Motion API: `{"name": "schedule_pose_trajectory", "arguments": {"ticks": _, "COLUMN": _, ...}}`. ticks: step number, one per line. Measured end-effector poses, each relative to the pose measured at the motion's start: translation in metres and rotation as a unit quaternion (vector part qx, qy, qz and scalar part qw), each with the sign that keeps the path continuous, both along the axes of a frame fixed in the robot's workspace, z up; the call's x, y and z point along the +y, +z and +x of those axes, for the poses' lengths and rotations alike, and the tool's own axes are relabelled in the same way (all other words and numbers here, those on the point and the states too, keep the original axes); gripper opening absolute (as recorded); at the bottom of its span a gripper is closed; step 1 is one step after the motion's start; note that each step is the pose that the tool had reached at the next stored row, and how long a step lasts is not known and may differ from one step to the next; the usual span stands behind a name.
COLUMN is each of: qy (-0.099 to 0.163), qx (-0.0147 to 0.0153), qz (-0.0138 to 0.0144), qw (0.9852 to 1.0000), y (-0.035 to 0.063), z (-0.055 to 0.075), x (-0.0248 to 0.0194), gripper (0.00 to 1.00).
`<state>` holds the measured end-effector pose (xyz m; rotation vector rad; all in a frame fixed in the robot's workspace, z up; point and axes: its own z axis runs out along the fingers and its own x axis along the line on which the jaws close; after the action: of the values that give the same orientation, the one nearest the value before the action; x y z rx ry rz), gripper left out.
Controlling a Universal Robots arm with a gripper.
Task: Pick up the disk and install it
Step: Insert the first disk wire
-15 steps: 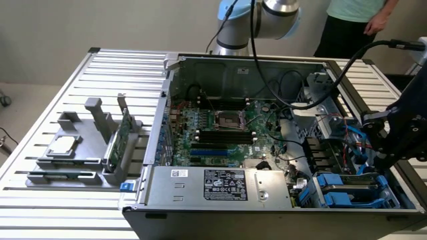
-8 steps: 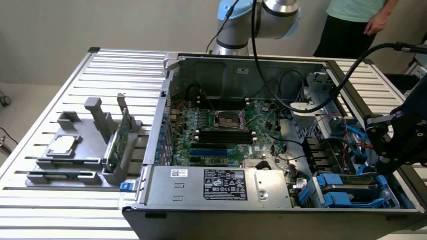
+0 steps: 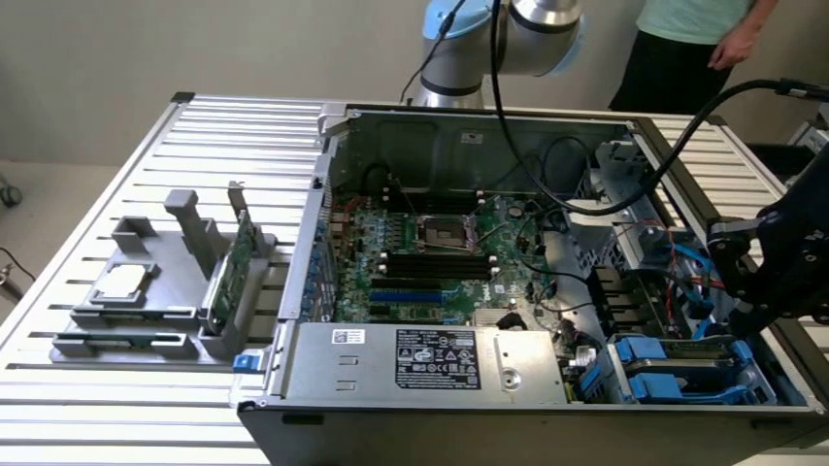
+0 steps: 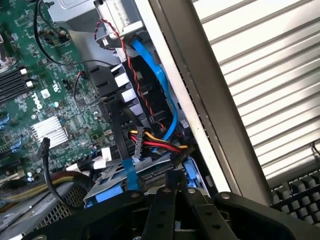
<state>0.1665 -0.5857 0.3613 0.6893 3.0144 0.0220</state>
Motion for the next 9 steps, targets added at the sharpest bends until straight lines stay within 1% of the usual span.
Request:
{"name": "schedule_pose_trajectory", "arguments": {"ticks": 2, "qy": -0.012, "qx": 0.0, "qz": 0.0029, "qw": 0.9999, "y": 0.0, "z": 0.0, "x": 0.0, "gripper": 0.11}}
{"name": "schedule_pose_trajectory", "arguments": {"ticks": 4, "qy": -0.024, "qx": 0.0, "qz": 0.005, "qw": 0.9997, "y": -0.0001, "z": -0.0001, "x": 0.0, "gripper": 0.12}}
{"name": "schedule_pose_trajectory", "arguments": {"ticks": 5, "qy": -0.031, "qx": 0.0, "qz": 0.006, "qw": 0.9995, "y": -0.0002, "z": -0.0001, "x": 0.0, "gripper": 0.18}}
{"name": "schedule_pose_trajectory", "arguments": {"ticks": 8, "qy": -0.05, "qx": -0.0001, "qz": 0.0086, "qw": 0.9987, "y": -0.0003, "z": -0.0001, "x": 0.0, "gripper": 0.18}}
{"name": "schedule_pose_trajectory", "arguments": {"ticks": 9, "qy": -0.057, "qx": -0.0001, "qz": 0.0091, "qw": 0.9983, "y": -0.0004, "z": -0.0001, "x": 0.0, "gripper": 0.18}}
